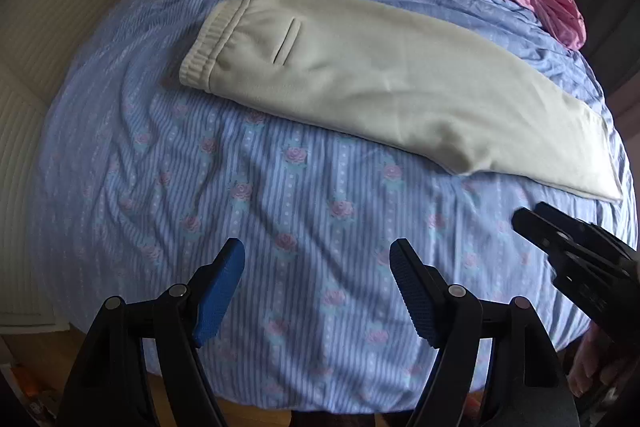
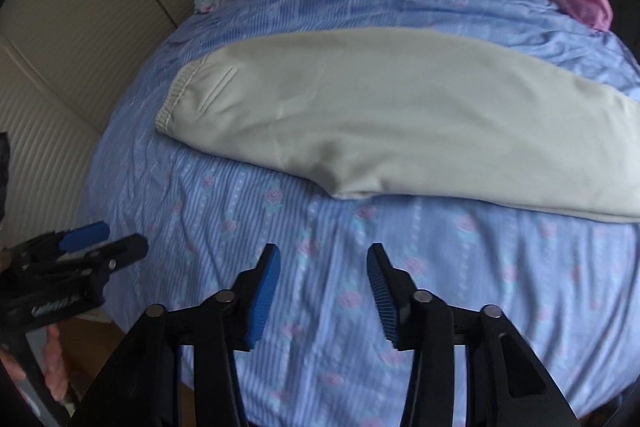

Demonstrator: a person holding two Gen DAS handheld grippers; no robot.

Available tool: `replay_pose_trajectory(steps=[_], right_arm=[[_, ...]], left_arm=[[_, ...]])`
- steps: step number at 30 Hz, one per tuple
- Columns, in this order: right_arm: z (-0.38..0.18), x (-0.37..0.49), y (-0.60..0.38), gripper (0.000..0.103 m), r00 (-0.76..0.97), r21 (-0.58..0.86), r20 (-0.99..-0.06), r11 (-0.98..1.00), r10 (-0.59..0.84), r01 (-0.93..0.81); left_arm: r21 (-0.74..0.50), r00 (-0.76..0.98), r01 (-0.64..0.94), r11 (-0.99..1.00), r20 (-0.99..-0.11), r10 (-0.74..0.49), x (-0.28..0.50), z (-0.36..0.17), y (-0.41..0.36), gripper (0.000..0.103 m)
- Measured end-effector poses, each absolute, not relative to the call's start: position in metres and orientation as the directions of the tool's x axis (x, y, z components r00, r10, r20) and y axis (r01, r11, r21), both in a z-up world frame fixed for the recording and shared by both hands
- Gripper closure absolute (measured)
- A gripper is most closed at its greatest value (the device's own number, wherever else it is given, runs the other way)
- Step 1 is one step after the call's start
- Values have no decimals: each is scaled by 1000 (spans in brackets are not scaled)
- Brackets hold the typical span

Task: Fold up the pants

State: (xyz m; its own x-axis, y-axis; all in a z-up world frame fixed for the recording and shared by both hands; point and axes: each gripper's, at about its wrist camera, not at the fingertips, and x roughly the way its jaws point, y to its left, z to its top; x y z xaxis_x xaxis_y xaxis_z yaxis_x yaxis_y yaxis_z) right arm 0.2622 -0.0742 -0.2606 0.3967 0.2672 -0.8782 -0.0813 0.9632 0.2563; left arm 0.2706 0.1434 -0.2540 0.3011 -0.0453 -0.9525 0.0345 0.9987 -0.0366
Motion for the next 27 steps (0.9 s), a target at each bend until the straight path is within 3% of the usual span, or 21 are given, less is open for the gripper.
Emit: replay_pose_trajectory(steps=[3, 12, 27], right_arm=[[-287, 281, -64, 72, 363, 260, -890, 961, 277, -97], [-326, 319, -62, 72, 312, 295, -893, 945, 325, -139], [-342, 350, -58, 69, 305, 264, -896, 939, 323, -220]], left_arm=[[-47, 294, 23, 999, -954, -52, 278, -269, 141, 29], [-93, 269, -12, 996, -959, -87, 292, -299, 125, 29], [-91, 270, -98, 991, -961, -62, 291, -299, 118, 29]])
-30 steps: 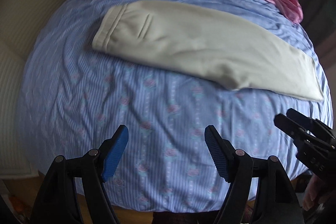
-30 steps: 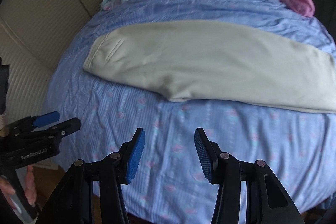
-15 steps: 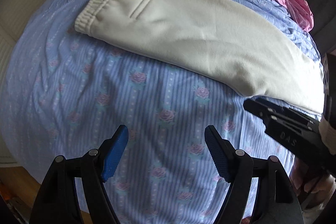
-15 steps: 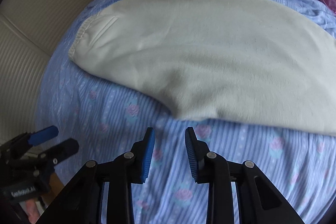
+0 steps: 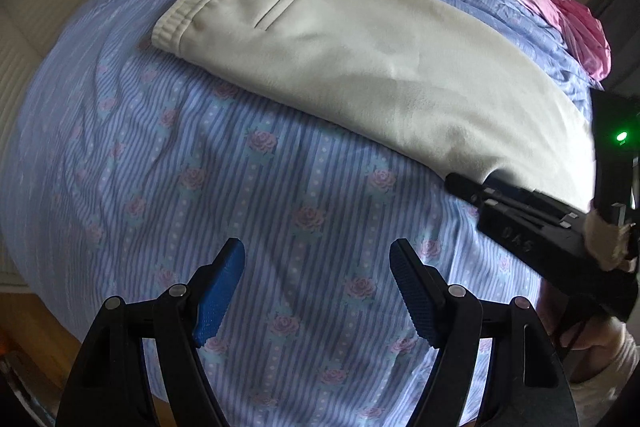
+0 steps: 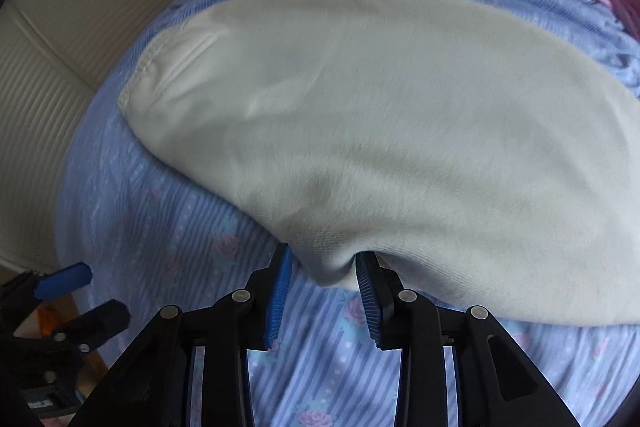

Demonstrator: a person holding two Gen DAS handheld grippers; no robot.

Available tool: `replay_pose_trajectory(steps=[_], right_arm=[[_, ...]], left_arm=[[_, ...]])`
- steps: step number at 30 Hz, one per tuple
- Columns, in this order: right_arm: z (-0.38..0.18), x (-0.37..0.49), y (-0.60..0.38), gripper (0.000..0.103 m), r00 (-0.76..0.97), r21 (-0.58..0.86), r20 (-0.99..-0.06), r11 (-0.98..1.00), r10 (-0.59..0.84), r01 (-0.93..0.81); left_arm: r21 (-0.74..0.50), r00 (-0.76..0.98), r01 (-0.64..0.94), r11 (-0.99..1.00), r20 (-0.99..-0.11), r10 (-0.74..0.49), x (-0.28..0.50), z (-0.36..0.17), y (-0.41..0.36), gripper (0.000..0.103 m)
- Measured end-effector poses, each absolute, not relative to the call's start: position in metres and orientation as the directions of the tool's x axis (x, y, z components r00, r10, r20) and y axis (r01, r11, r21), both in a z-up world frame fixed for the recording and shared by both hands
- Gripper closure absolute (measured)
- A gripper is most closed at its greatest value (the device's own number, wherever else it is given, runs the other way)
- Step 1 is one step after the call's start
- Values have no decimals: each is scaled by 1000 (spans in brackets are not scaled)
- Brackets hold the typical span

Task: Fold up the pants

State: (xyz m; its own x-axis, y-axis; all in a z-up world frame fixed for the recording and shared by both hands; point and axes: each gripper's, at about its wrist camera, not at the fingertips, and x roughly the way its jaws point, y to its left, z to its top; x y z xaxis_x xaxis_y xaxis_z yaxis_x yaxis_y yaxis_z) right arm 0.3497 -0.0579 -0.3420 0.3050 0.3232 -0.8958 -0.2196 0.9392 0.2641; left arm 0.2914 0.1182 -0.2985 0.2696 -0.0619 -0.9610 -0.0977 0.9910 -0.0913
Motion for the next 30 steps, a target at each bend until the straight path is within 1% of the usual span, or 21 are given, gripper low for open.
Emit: replay_pose_trajectory(steps=[5, 6, 7, 9, 10, 12, 16, 23, 24, 25, 27, 30], right_arm=[[-356, 349, -52, 69, 266, 257, -911, 937, 317, -235], [-355, 351, -50, 72, 268, 258, -910, 937, 318, -234], [-352, 352, -49, 79, 272, 258, -908, 937, 319, -236], [-341, 352, -48, 88, 295, 238, -904, 938, 309, -252], [-339, 351, -49, 90, 296, 243, -902, 936, 314, -253], [-336, 344, -52, 91, 281, 259, -901, 931, 329, -258], [-349, 334, -44, 93, 229, 213, -929, 927, 290, -310], [-348, 338, -49, 94, 206, 252, -927, 926, 314, -280], [-347, 337, -51, 95, 204, 257, -926, 927, 317, -273], [-346, 337, -51, 100, 189, 273, -926, 924, 328, -267], [-345, 333, -55, 100, 148, 316, -921, 914, 360, -255], [-330, 315, -62, 99, 184, 279, -928, 932, 323, -230]], left_arm=[[-70, 267, -125, 990, -963, -34, 287, -298, 118, 29], [-67, 267, -135, 989, -963, -28, 287, -298, 119, 29], [-67, 266, -148, 987, -964, -25, 287, -298, 121, 29], [-71, 267, -173, 982, -963, -23, 288, -297, 125, 29], [-70, 268, -182, 981, -963, -19, 288, -296, 127, 29], [-65, 267, -193, 979, -964, -12, 290, -295, 129, 29], [-54, 262, -193, 980, -965, -1, 295, -294, 127, 29], [-49, 265, -152, 987, -964, -7, 307, -291, 118, 29], [-45, 265, -141, 989, -964, -7, 309, -291, 116, 29], [-44, 264, -131, 990, -965, -8, 310, -290, 115, 29], [-42, 263, -108, 993, -965, -13, 313, -288, 113, 29], [-33, 263, -66, 997, -965, -15, 312, -281, 111, 29]])
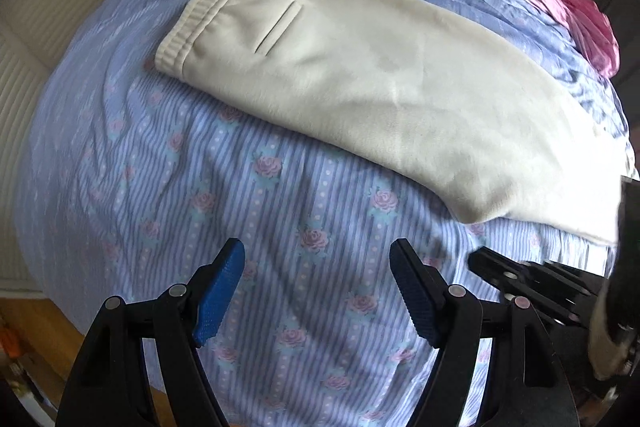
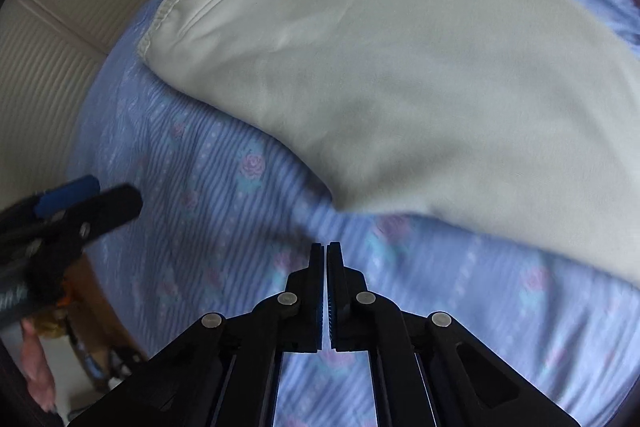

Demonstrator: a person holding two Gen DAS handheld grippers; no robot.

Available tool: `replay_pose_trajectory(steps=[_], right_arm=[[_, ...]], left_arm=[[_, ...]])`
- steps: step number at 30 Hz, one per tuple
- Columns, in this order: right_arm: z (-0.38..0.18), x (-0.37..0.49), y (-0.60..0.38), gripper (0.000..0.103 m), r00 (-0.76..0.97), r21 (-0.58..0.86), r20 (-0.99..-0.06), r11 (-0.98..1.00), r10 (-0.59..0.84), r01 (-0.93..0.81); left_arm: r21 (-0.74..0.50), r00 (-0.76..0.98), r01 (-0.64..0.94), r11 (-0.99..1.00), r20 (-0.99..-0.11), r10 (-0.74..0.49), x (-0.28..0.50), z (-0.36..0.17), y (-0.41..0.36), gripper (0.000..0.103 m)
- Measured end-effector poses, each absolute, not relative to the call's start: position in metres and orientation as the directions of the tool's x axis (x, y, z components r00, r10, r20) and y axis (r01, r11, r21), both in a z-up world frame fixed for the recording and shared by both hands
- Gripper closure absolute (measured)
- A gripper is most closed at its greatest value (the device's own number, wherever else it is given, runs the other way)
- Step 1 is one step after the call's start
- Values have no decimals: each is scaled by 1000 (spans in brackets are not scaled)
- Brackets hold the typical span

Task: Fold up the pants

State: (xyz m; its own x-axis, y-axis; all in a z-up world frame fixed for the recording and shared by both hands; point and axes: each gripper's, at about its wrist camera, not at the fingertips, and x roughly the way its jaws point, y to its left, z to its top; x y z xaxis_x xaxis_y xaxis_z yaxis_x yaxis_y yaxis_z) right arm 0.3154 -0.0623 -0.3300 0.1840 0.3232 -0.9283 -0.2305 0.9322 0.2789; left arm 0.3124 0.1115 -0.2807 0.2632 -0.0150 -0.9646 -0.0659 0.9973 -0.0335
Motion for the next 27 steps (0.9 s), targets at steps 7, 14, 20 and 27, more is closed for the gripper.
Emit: replay_pose_trajectory(steps=[7, 14, 20, 27], right_arm=[[-264, 282, -99, 66, 288, 294, -909, 953, 302, -71], [-182, 252, -135, 53, 453, 268, -865, 962, 215, 54], [-138, 229, -180, 52, 553, 266, -821, 953, 145, 144], [-110, 208, -249, 39, 629, 272, -772, 941, 89, 202]], left_arm=[[-30, 315, 83, 996, -947, -55, 303, -235, 101, 29], [-57, 368, 265, 963, -917, -155, 291, -177, 70, 29], [-97, 408, 371, 924, -876, -256, 279, -135, 23, 29], [-81, 455, 426, 901, -842, -291, 270, -104, -54, 29]])
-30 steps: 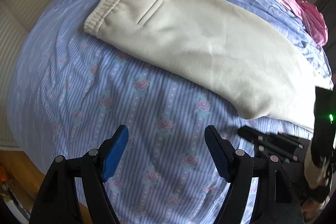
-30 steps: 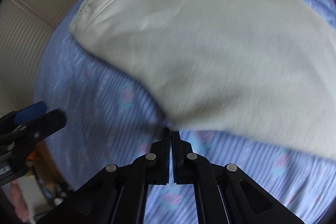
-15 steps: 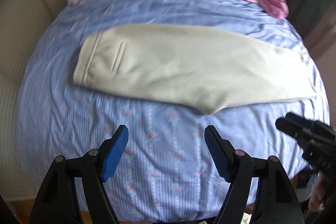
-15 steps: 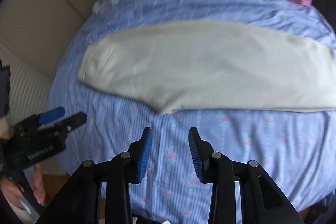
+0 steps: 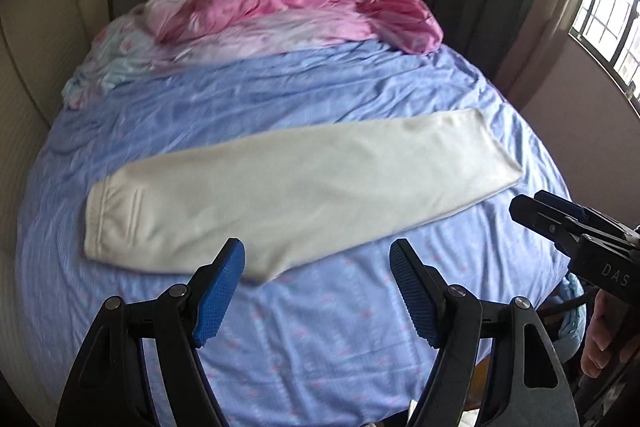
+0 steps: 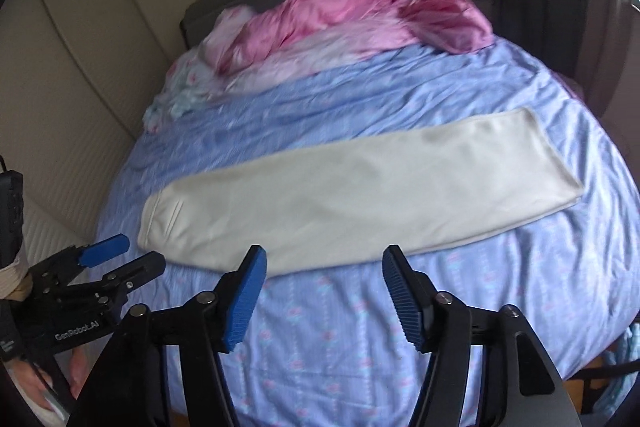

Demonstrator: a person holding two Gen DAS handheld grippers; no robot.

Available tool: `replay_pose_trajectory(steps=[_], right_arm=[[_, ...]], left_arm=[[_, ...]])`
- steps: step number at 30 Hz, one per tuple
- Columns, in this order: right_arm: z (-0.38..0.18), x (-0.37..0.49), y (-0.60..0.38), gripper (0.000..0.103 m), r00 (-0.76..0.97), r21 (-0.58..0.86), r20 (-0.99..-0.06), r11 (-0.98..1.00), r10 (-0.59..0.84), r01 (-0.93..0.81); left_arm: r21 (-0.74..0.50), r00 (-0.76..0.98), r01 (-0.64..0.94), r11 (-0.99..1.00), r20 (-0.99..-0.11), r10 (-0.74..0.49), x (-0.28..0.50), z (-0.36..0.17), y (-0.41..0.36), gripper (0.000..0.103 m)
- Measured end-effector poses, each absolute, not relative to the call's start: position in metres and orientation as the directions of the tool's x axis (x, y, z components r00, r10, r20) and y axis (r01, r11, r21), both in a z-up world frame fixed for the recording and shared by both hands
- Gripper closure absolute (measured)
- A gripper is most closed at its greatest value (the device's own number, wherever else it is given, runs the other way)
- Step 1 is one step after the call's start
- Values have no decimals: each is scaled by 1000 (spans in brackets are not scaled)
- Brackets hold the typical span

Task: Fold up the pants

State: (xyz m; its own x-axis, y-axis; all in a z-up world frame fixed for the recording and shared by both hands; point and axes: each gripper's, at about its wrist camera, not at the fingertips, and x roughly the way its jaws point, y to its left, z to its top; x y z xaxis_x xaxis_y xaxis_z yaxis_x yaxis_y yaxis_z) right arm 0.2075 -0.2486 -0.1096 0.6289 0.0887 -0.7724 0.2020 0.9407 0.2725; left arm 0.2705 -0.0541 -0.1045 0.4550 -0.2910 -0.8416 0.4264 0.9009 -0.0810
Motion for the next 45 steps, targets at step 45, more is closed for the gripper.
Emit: replay_pose_trajectory(steps=[45], right_arm=[[-339, 332, -692, 33, 484, 366, -859, 862, 168, 350]], left_arm=[[27, 276, 475, 880, -954, -120, 398, -284, -500, 27]])
